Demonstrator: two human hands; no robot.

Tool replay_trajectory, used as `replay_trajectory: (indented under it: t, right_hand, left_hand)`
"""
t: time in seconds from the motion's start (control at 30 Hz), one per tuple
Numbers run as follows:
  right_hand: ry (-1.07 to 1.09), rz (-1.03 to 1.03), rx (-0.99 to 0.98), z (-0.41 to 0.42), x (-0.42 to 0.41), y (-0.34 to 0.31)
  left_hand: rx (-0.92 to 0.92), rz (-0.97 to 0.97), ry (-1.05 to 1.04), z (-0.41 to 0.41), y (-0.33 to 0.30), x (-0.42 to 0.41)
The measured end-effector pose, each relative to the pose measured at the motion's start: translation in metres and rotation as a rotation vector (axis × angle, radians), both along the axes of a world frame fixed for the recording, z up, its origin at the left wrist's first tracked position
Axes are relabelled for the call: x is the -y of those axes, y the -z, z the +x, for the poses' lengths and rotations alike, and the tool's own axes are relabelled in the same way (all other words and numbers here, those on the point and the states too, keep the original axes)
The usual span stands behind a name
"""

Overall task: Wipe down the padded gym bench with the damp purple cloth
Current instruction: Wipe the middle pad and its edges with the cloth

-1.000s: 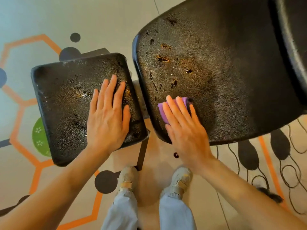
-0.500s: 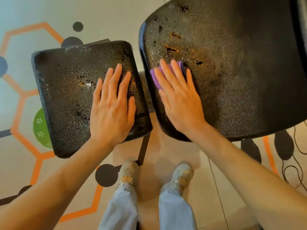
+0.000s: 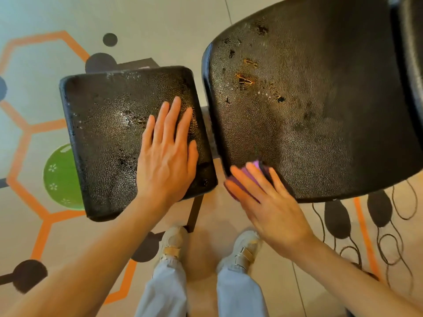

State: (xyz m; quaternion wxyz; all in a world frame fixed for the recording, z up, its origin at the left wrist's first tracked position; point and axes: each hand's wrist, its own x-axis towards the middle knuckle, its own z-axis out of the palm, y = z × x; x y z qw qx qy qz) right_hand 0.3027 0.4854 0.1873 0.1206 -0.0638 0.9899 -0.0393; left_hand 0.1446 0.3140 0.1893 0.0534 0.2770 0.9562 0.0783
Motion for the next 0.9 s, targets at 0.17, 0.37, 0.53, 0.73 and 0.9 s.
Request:
replay_trajectory:
  t: [0.17,0.37,0.53,0.73,0.9]
  right_hand:
    - [0.181,-0.073,-0.101,-0.08,-0.001,0.008]
    - [0.066,0.006,-0.048,-0.032,-0.008,0.005]
    - [0.126,-0.021,-0.054,-0.069,-0.019,0.009]
    - [0.326,-0.032,-0.131,-0.084,-0.006,0.013]
    - [0.168,-0.037,-0.076,-0.063,-0.028,0.008]
  left_hand:
    - [-0.009,0.001,0.004,0.0,0.0,0.001]
    - [0.01,-0.007,0.01,0.0,0.0,0.001]
    - [0.002,-0.013,0.008,0.0,-0.001,0.001]
    - [0.023,0.014,0.014,-0.002,-0.001,0.001]
    - [0.091,0.044,0.025,-0.006,-0.005,0.005]
